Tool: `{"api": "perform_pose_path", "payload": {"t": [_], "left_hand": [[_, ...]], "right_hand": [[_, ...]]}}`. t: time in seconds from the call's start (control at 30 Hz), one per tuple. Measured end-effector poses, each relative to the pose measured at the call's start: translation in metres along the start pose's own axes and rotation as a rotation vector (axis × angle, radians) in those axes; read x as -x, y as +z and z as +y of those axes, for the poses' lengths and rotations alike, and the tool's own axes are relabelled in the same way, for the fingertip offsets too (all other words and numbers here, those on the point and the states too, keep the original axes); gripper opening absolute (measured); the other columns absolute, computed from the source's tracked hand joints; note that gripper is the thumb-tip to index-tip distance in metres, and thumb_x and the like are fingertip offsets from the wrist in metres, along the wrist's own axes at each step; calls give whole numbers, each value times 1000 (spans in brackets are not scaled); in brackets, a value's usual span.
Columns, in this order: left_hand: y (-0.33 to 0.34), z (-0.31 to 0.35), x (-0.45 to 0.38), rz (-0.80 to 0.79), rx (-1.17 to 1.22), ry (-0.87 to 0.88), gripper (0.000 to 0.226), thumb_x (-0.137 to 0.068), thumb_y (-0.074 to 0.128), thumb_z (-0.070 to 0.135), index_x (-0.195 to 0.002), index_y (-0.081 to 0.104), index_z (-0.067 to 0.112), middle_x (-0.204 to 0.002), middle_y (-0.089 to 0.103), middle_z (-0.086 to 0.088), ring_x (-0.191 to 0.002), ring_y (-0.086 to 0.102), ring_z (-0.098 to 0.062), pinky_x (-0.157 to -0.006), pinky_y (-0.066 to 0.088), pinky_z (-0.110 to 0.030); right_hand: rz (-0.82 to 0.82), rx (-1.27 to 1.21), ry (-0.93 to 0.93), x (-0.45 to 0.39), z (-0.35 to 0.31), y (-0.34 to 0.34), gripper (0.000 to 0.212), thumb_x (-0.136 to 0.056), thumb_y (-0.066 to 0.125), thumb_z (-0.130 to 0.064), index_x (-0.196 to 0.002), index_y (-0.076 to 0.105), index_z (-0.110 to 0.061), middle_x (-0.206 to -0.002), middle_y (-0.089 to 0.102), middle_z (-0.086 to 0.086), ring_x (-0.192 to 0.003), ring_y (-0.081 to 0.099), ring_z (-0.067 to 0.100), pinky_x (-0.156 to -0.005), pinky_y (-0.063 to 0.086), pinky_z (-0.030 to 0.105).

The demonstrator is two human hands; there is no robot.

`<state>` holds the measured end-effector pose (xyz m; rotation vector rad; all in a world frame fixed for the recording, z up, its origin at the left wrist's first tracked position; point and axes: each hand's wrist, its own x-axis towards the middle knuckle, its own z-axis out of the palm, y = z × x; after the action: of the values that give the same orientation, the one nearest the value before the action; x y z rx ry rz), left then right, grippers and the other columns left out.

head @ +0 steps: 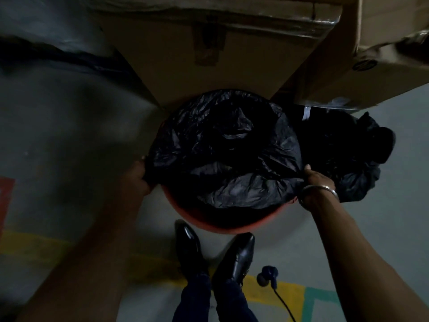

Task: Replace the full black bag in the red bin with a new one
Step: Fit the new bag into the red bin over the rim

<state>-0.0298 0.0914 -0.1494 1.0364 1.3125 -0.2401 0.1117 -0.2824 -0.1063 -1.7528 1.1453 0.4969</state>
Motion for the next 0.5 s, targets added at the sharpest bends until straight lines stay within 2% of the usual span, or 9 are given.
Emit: {"api": "perform_pose_path", "payload": {"t": [0.07, 0.1, 0.13, 0.2, 0.23, 0.3, 0.37, 0.5], "left_hand": [[10, -2, 8, -16, 1, 19, 51, -100, 39, 46, -134, 57, 12, -132, 60, -14, -119, 59, -31, -95, 50, -42], [13, -4, 14, -43, 11, 14, 56, -97, 39, 56, -130, 60, 16, -125, 63, -11, -113, 62, -29, -93, 51, -41], [11, -7, 19, -67, 14, 19, 59, -92, 40, 65, -125, 64, 22, -120, 66, -7, -108, 63, -27, -91, 52, -40], [8, -17, 24, -111, 10, 58, 55, -85, 49, 70, -119, 67, 31, -122, 67, 2, -113, 63, -21, -96, 51, -40], [2, -24, 24, -96, -2, 88, 51, -83, 57, 67, -118, 69, 32, -123, 66, 4, -116, 62, -19, -99, 49, -40], [-2, -34, 27, -59, 62, 77, 46, -83, 66, 56, -114, 70, 22, -116, 69, 0, -112, 64, -21, -97, 50, -39], [-1, -41, 32, -47, 152, 50, 41, -85, 68, 47, -113, 70, 18, -113, 71, -6, -108, 66, -24, -94, 51, -41], [4, -46, 44, 9, 268, -8, 30, -93, 61, 30, -118, 64, 14, -109, 70, -5, -102, 65, -21, -81, 53, -35]], "right_hand": [[-3, -51, 24, 5, -1, 4, 27, -93, 62, -31, -84, 67, -6, -101, 66, 10, -85, 60, 24, -78, 50, 33], [-11, -91, 27, 8, 0, 5, 30, -91, 65, -35, -75, 64, -9, -92, 67, 10, -78, 62, 26, -75, 53, 36], [-20, -138, 20, 9, 2, 4, 34, -89, 67, -38, -71, 62, -11, -83, 67, 9, -71, 63, 26, -69, 55, 36], [-33, -205, -36, 10, 8, 1, 36, -85, 71, -41, -70, 61, -10, -70, 65, 5, -59, 63, 19, -56, 54, 28], [-33, -225, -79, 12, 10, 1, 35, -84, 72, -39, -70, 61, -9, -64, 65, 3, -52, 63, 14, -49, 53, 22], [-51, -244, -144, 18, 14, 0, 30, -85, 73, -33, -71, 61, -9, -52, 64, -4, -42, 60, 5, -43, 48, 16], [-79, -239, -178, 21, 19, -3, 27, -83, 75, -33, -71, 62, -12, -52, 65, -7, -45, 61, 4, -51, 50, 17], [-186, -186, -134, 24, 30, -14, 31, -80, 77, -34, -62, 58, -19, -68, 63, 2, -63, 60, 16, -66, 51, 32]]}}
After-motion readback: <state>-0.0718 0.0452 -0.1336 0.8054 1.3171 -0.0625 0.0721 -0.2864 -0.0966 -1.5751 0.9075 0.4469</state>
